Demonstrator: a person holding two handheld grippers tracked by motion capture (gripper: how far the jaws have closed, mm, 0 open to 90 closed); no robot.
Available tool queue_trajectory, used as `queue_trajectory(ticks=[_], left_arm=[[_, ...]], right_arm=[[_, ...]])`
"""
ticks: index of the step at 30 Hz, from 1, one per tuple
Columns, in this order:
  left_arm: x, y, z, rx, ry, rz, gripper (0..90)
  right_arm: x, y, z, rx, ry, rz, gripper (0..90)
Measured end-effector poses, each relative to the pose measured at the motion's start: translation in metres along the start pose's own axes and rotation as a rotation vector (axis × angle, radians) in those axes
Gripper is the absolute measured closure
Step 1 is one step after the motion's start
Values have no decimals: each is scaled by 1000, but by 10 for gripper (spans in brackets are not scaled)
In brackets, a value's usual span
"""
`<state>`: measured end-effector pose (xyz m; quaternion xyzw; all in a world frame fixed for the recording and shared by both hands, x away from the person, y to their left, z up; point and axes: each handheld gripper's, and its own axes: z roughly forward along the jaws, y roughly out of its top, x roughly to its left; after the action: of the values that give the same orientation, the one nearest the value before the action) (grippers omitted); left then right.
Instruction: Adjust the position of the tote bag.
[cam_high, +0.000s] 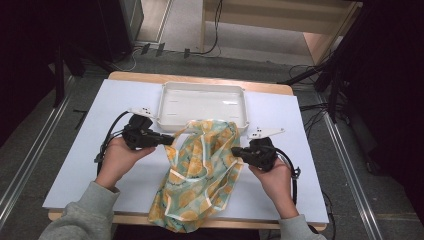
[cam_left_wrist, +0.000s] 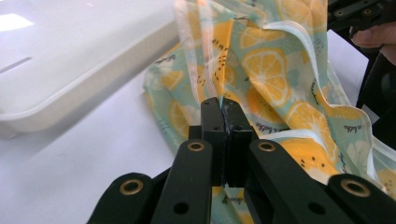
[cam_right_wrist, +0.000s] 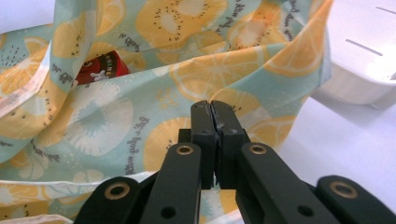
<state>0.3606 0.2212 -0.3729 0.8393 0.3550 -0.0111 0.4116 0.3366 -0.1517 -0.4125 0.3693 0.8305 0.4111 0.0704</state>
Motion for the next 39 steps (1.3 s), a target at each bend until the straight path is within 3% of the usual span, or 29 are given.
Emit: queue_trajectory(ticks=[5,11,17,25,39], left_arm=[[8,-7,-14,-19,17,-22,900],[19,-18,-26,-53,-1,-64,900],[29,-29,-39,-55,43,-92,900],[41,-41,-55,-75,71,-127,900],[67,-60,-59,-52,137,-189,900]], right_arm=[[-2,-1,-3,-3,2,-1,900],[-5,-2,-9,-14,-3,2,900],[-9,-4,-13,-16,-5,9,899],[-10,-5,-13,-15,-2,6,898],[-15,-8,-17,1,-27,4,900]])
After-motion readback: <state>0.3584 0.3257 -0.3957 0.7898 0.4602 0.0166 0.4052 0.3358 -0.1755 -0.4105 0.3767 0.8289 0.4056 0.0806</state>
